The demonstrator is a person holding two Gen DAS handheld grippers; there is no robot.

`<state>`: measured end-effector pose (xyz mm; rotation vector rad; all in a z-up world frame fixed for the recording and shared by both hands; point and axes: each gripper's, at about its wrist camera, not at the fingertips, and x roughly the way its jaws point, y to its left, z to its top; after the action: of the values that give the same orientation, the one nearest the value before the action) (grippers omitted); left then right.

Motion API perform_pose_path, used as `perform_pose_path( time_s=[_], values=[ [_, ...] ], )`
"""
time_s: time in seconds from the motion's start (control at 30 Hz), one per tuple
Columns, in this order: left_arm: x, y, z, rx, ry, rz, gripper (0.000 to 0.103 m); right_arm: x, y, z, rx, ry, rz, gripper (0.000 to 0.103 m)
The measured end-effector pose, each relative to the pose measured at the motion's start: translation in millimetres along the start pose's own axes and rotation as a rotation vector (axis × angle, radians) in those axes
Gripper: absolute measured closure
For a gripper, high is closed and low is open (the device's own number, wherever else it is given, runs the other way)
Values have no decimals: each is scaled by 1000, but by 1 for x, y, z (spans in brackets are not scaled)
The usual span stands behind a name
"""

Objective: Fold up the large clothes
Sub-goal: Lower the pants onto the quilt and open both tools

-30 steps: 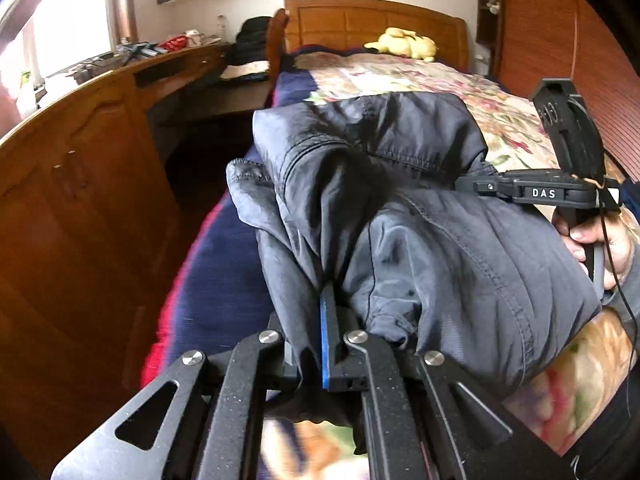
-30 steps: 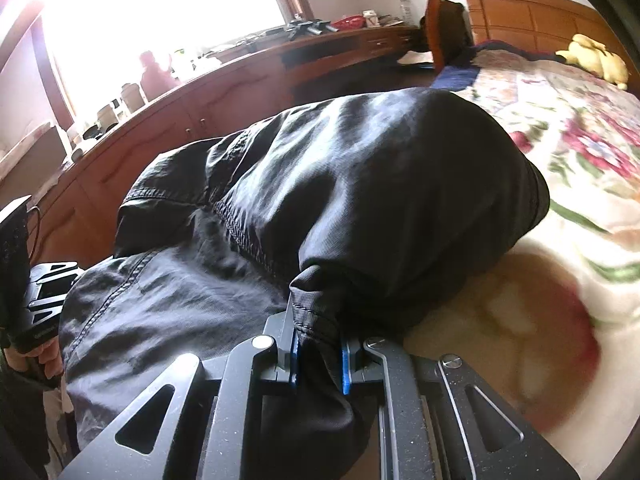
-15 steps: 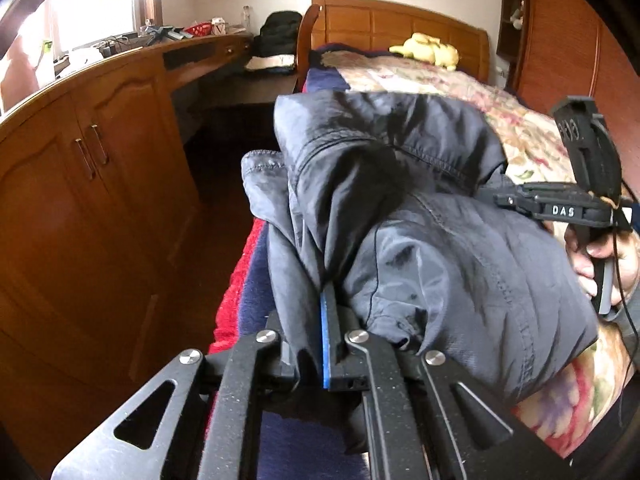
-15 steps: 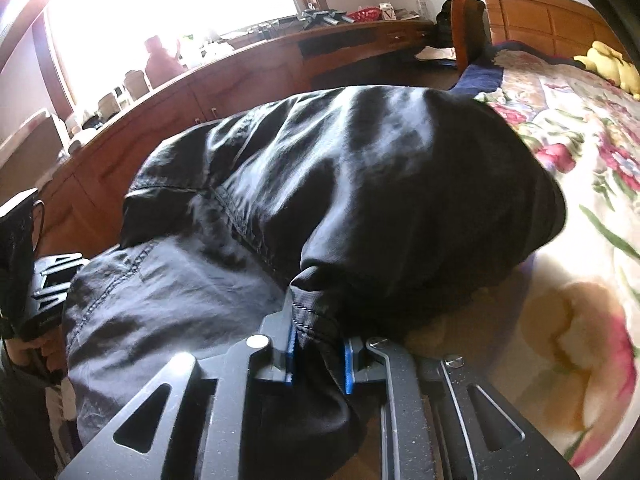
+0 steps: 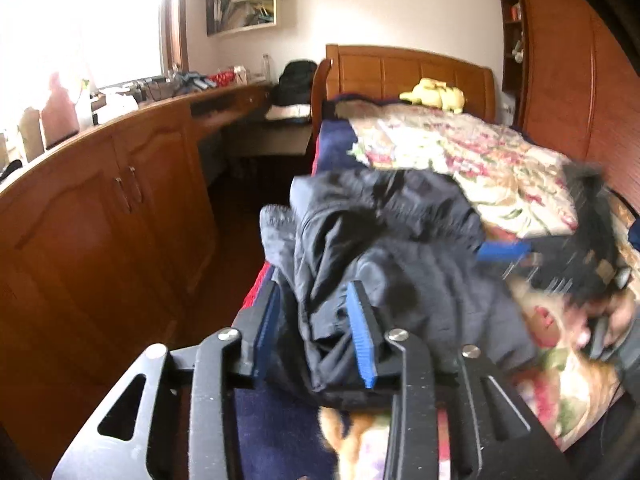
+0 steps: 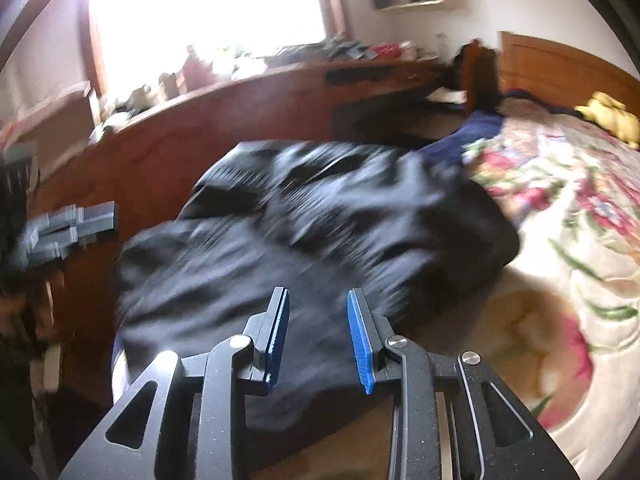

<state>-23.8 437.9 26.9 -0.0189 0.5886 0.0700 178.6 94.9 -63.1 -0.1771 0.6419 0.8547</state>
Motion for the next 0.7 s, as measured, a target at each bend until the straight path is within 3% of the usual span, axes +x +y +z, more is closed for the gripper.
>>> perform_pose_path(
  time_s=[0.1,0.2,0.37,0.53,0.7],
  values=[
    [-14,-12,5,7,-20,-8,66,25,-1,-10,11,83,-17,72],
    [-25,-32,10,38,-46,25,66,24,-5,-18,-6,90,-30,72],
    [-34,-63,16,45,-89,10,66,-12,-14,-18,36,48,-46,72],
    [-32,-117,17,84,-120,-2,65,-78,-29,-32,58,-38,-109,71],
    [-29,-164,17,93,-126,-56,65,-131,-39,-46,74,-101,-195,46]
  ],
)
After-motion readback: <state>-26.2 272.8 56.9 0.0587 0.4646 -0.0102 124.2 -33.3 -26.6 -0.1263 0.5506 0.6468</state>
